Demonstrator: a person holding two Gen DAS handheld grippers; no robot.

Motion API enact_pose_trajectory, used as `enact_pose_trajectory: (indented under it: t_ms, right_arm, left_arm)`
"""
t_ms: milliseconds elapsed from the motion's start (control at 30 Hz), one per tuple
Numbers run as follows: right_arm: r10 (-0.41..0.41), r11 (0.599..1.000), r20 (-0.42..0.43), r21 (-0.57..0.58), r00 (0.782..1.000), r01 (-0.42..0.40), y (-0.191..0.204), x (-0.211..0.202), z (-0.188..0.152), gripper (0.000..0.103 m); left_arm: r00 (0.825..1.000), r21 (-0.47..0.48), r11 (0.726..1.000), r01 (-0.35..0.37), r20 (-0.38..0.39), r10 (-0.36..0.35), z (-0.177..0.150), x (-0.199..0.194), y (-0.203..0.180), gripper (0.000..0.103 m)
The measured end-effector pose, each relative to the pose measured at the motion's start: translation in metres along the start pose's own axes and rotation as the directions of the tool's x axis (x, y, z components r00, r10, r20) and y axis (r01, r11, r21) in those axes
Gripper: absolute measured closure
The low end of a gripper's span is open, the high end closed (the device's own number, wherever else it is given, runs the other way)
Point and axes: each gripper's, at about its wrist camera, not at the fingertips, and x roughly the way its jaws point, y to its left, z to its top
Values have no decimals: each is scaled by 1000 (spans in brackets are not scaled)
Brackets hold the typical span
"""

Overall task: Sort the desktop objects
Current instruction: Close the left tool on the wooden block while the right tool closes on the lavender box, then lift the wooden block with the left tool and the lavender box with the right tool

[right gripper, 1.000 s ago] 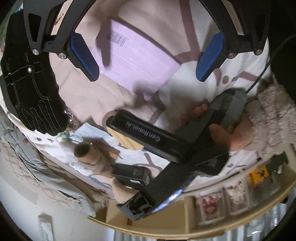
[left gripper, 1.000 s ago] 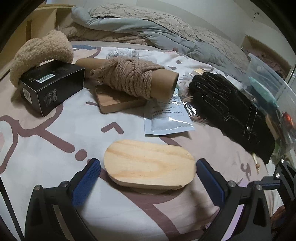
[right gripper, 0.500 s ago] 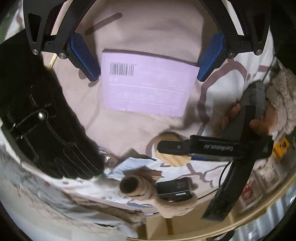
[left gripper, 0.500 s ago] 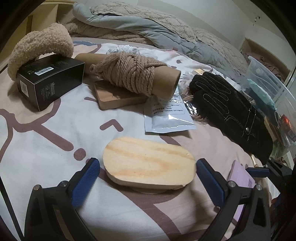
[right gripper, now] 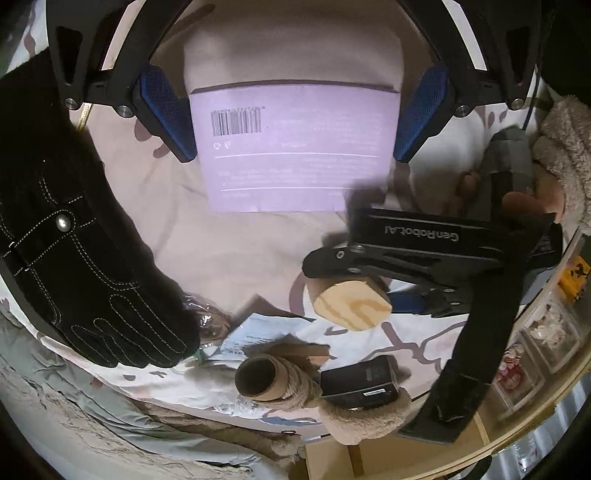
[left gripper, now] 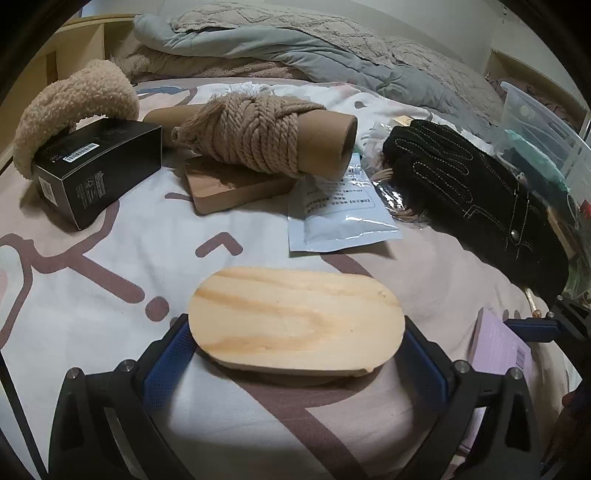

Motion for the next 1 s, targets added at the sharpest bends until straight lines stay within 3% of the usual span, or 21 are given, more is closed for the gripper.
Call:
enact_pose_trajectory:
  t_ms: [133, 167, 433, 600, 1000]
  right_arm:
    - [-1, 1000, -1, -6, 1000, 1, -4, 0, 1, 0]
    - [0, 1000, -2, -13, 1000, 0, -5, 0, 1, 6]
    - [8, 999, -6, -44, 1000, -8, -7, -7, 0, 7]
    - [1, 1000, 2, -22, 1000, -1, -13, -16, -3, 7]
    - [-6, 999, 82, 40, 997, 3, -29, -49, 6, 7]
  left_arm:
    - [998, -42, 998, 55, 20, -54, 0, -5, 11, 0]
    - [998, -50, 997, 64, 23, -63, 2, -5, 12, 0]
    - [997, -60, 996, 72, 33, -71, 5, -7, 14, 2]
    - [994, -100, 990, 101, 56, -95, 7, -12, 20, 8]
    - [995, -75, 994, 76, 75, -71, 14, -28, 9, 8]
